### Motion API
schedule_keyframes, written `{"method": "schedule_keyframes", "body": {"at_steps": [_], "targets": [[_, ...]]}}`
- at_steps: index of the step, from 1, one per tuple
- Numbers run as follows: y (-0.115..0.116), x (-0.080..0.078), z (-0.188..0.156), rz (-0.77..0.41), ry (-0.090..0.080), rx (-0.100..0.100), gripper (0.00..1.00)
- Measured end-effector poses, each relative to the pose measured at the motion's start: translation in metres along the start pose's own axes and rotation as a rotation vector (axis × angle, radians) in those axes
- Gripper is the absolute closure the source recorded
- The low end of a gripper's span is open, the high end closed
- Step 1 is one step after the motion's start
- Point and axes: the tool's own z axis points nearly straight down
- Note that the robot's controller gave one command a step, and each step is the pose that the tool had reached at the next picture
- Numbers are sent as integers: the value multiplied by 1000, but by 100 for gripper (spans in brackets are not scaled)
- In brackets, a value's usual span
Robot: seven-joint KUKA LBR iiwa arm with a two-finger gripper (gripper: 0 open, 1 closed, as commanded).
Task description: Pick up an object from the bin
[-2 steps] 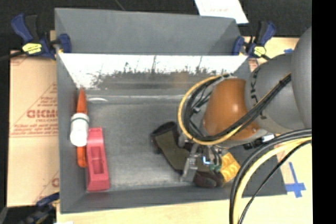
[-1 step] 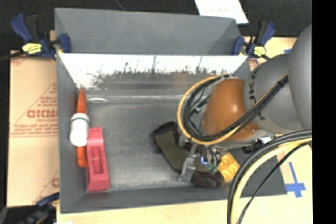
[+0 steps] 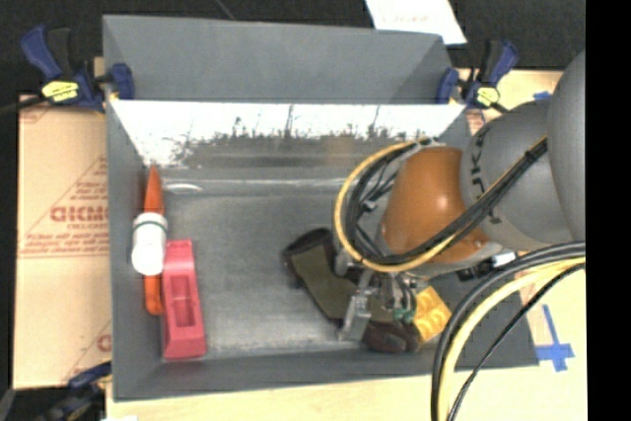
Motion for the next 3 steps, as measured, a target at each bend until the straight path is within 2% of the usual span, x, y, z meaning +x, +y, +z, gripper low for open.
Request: {"method": "schedule_keyframes", "body": {"at_steps": [1, 2, 3], "targets": [[1, -1, -1, 43, -3, -1, 100], [1, 0, -1, 53, -2, -1, 100], [0, 3, -19, 53, 8, 0, 100]]}}
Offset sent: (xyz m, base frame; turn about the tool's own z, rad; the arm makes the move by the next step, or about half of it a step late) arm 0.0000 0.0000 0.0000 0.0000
